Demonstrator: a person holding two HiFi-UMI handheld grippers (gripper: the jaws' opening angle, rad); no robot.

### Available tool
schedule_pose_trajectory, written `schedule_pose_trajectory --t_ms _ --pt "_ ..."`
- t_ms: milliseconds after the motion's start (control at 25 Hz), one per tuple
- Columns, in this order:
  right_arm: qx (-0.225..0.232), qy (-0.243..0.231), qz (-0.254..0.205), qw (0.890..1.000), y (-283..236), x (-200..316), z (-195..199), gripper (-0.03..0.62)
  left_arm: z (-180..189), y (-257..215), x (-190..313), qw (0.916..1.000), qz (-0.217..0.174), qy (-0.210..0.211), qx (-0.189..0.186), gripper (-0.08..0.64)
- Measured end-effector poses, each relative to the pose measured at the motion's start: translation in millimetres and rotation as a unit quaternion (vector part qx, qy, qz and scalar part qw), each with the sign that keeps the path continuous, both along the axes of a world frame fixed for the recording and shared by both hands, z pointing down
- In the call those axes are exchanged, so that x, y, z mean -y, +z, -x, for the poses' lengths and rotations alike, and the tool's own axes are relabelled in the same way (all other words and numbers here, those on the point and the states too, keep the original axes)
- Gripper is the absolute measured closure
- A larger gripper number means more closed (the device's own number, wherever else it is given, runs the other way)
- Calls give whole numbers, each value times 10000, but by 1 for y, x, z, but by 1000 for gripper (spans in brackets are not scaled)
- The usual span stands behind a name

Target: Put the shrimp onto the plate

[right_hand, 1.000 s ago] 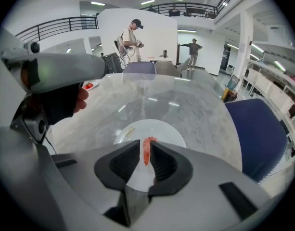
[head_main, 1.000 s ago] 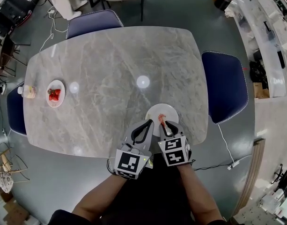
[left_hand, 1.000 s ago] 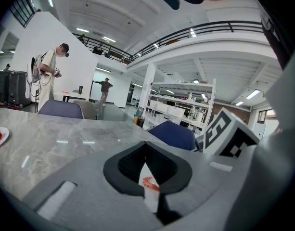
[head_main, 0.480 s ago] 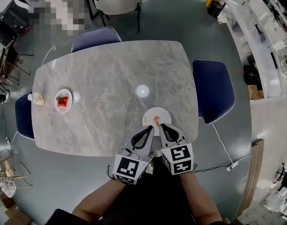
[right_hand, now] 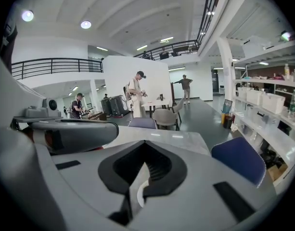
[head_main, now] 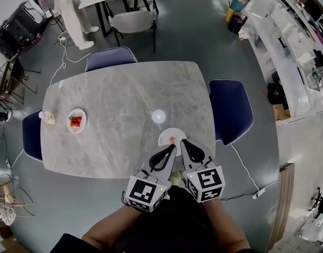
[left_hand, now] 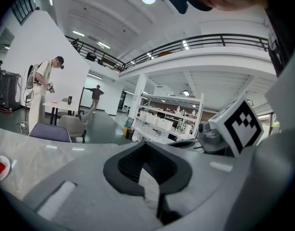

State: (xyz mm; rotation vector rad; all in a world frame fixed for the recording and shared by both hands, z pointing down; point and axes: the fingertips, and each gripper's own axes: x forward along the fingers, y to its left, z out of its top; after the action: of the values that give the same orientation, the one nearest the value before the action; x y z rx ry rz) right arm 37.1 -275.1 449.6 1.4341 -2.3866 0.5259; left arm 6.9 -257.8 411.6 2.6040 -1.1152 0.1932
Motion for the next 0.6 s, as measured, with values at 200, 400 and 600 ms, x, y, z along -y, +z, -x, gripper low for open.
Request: schedule_pose_trajectory --t_ms 200,400,600 --pt "129 46 -469 9988 -44 -6 -1 592 -5 -33 -7 9997 -187 50 -140 552" --pt "162 89 -870 9960 -76 -11 -2 592 -4 -59 -9 9989 -396 37 -234 552" --pt "275 104 -1116 9933 -97 -13 0 592 -2 -76 -8 9981 -571 10 -248 552"
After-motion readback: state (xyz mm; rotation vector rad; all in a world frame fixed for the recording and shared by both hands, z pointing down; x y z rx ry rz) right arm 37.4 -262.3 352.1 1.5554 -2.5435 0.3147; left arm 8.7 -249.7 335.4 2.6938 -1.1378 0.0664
